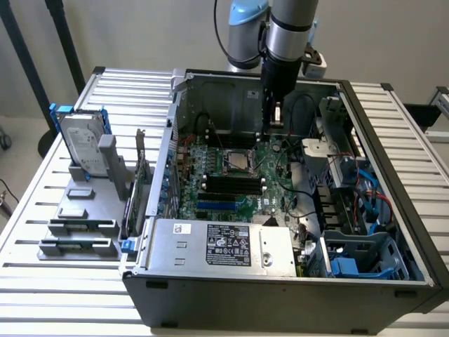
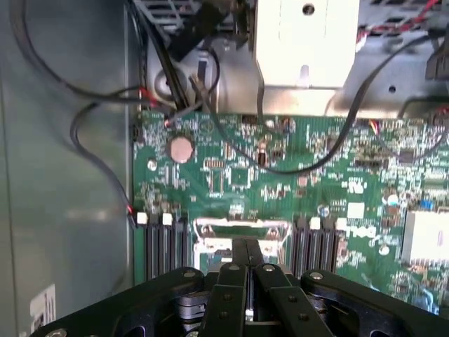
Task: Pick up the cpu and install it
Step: 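Close the cpu cover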
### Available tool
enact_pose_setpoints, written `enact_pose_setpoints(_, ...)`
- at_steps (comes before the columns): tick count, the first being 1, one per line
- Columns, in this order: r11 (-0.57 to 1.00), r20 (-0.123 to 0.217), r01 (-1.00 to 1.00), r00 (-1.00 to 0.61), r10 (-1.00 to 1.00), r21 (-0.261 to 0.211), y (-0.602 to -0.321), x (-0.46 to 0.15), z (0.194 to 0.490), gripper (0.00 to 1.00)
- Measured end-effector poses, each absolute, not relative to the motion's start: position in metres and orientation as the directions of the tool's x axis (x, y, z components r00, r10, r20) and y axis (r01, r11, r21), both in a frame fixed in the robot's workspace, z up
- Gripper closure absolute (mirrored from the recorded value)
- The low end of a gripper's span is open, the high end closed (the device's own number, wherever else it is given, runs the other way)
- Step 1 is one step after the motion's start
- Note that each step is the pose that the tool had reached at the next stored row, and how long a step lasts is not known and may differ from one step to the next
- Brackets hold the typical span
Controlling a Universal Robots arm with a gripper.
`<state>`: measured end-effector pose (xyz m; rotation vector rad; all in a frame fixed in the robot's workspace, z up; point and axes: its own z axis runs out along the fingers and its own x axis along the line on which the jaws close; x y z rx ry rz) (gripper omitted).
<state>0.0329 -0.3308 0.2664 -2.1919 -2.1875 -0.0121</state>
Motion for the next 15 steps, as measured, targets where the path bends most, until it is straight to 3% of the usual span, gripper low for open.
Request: enact_pose_setpoints(15,0.0,0.042,1.0,0.001,0.999,-0.031,-0.331,0.068,0.255,0.89)
